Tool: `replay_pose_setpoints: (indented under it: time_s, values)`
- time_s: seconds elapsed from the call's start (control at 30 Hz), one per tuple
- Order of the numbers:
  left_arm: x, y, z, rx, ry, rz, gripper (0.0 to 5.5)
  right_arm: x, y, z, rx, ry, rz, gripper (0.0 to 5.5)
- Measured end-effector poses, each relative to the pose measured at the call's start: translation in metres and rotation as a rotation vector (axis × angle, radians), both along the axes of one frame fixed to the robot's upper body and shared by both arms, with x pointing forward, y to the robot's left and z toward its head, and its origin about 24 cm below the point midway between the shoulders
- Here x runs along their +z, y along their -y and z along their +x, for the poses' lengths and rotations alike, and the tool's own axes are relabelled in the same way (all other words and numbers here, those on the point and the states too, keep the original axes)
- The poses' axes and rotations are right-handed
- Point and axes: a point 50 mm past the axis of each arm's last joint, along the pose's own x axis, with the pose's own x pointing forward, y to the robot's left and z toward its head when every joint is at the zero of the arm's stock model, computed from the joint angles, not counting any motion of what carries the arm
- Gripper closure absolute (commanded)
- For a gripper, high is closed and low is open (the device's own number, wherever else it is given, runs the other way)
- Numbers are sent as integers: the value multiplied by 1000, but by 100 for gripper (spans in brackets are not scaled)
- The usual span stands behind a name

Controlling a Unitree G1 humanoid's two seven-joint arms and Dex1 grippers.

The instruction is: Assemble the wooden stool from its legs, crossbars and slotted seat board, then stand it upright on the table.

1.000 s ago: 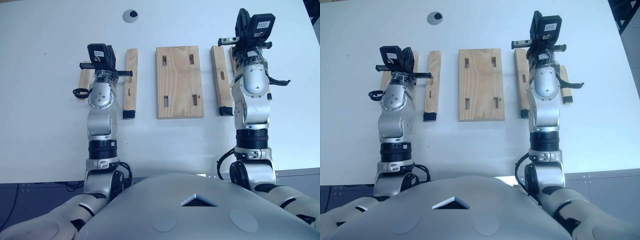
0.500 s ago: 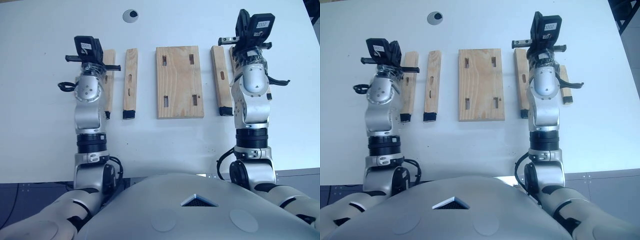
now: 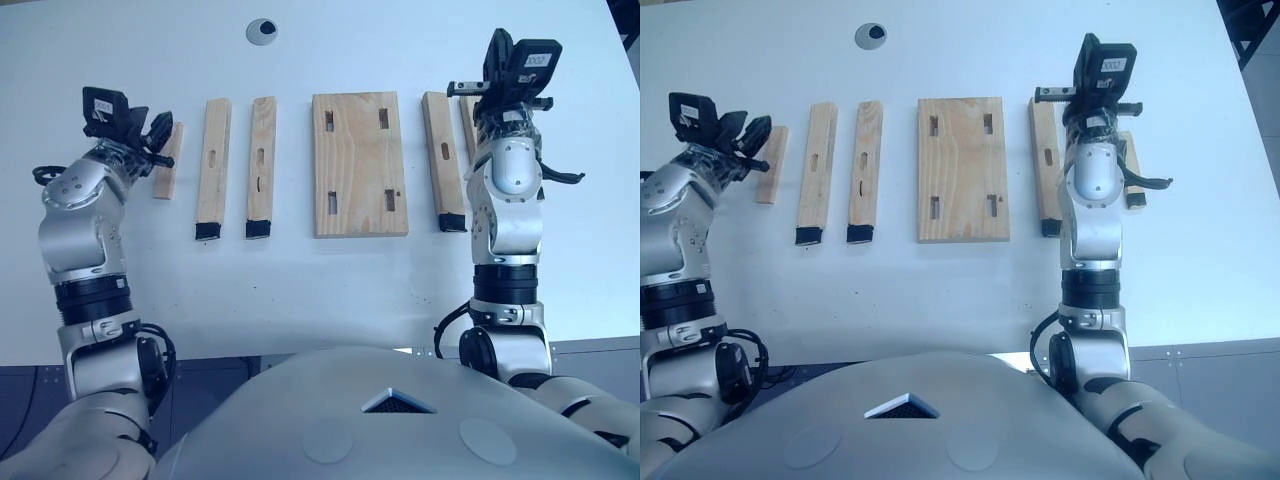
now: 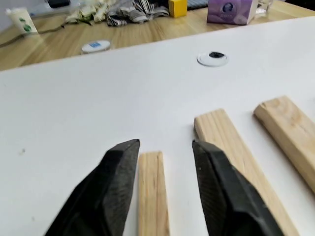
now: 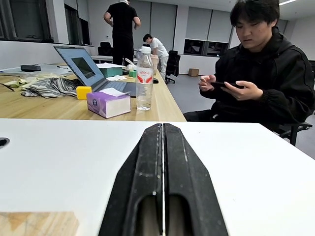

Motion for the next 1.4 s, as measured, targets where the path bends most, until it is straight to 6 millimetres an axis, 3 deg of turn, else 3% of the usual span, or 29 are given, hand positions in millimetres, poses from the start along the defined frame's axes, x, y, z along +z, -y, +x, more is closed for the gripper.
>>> replay_pose_setpoints:
  time_s: [0.27, 0.73, 0.9, 1.03, 1.23, 1.4]
  values:
    - [-32, -8, -25, 5, -130, 77, 293, 1, 6, 0, -20, 4, 0, 550]
    - [-34, -24, -26, 82, -109, 41, 293, 1, 7, 0, -25, 4, 1, 550]
    - [-15, -30, -14, 69, -52, 69, 293, 1, 6, 0, -21, 4, 1, 550]
    - [-8, -39, -14, -11, -104, 137, 293, 1, 4, 0, -13, 3, 0, 550]
    - [-29, -48, -23, -79, -241, 148, 293, 1, 2, 0, -7, 2, -1, 550]
    - [-34, -52, -26, -106, -270, 119, 360, 1, 1, 0, -3, 1, -3, 550]
